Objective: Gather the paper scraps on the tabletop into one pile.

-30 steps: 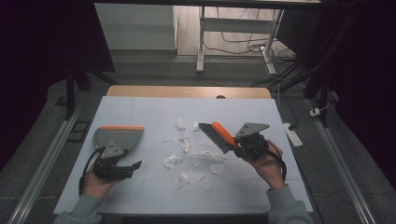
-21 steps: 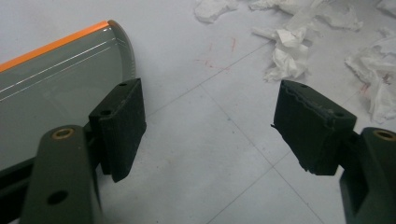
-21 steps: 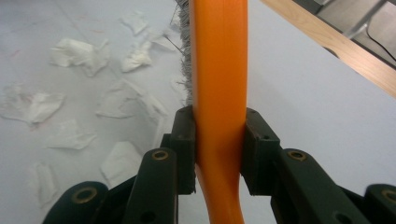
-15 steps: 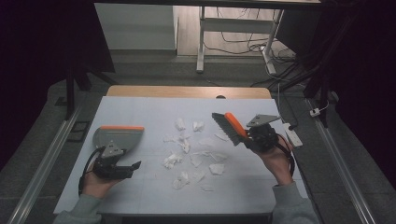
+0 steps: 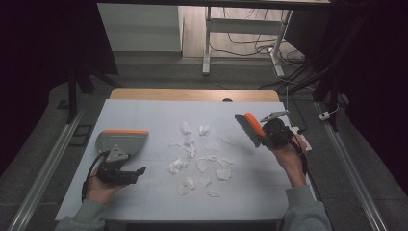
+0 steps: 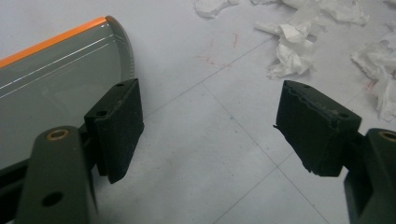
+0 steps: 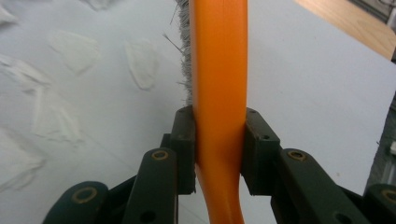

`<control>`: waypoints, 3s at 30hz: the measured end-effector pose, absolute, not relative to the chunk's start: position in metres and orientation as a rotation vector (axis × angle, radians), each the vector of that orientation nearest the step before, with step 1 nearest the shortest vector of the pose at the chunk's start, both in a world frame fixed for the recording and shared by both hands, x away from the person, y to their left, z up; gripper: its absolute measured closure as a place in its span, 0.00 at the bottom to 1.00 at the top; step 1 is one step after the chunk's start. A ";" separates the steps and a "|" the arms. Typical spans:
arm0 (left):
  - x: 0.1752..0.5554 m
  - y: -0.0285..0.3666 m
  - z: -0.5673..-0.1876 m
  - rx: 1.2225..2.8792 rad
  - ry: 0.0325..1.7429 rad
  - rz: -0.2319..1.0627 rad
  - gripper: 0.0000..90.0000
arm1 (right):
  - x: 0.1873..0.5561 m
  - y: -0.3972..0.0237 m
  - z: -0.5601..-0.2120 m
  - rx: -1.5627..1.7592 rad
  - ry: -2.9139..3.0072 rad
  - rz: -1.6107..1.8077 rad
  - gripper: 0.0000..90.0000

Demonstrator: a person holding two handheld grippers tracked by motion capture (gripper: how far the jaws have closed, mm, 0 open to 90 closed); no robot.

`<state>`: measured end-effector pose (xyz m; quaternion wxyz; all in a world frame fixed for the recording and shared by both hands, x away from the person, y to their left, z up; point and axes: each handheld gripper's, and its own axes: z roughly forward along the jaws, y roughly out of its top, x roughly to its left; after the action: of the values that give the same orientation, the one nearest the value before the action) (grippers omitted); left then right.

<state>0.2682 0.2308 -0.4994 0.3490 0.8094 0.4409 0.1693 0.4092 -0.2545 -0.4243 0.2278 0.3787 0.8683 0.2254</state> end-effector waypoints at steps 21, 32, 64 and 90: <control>0.268 0.238 -0.506 2.106 1.115 0.408 0.27 | 0.477 -0.184 -0.448 0.995 2.593 0.307 0.78; 0.266 0.242 -0.508 2.092 1.117 0.390 0.27 | 0.462 -0.148 -0.451 0.771 2.708 0.191 0.78; 0.267 0.245 -0.511 2.082 1.125 0.378 0.28 | 0.489 -0.112 -0.434 0.671 2.645 0.415 0.78; 0.267 0.245 -0.511 2.083 1.125 0.382 0.28 | 0.427 -0.086 -0.432 0.292 2.833 0.388 0.78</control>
<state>0.2666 0.2455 -0.5114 0.3633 0.8093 0.4370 0.1486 0.4270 -0.0858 -0.4317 0.1335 0.1006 0.9768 0.1338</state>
